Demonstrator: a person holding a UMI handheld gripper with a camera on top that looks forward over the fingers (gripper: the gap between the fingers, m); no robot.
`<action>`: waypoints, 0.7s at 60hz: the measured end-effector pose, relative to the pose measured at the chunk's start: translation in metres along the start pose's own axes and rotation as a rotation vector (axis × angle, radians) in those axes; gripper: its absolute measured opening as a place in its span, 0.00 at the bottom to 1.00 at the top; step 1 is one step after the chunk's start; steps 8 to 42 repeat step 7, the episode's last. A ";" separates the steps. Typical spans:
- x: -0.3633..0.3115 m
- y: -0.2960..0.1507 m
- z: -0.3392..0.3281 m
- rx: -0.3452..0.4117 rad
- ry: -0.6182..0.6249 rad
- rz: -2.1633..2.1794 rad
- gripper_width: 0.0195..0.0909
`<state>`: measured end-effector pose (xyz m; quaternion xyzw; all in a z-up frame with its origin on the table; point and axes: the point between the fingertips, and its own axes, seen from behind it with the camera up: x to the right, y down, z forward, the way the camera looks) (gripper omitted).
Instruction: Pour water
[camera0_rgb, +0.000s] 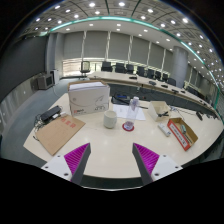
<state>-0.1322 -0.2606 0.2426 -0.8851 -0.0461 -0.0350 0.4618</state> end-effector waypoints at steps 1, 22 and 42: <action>0.000 0.000 -0.001 0.002 0.003 -0.004 0.93; 0.005 -0.004 -0.004 0.017 0.028 -0.008 0.93; 0.005 -0.004 -0.004 0.017 0.028 -0.008 0.93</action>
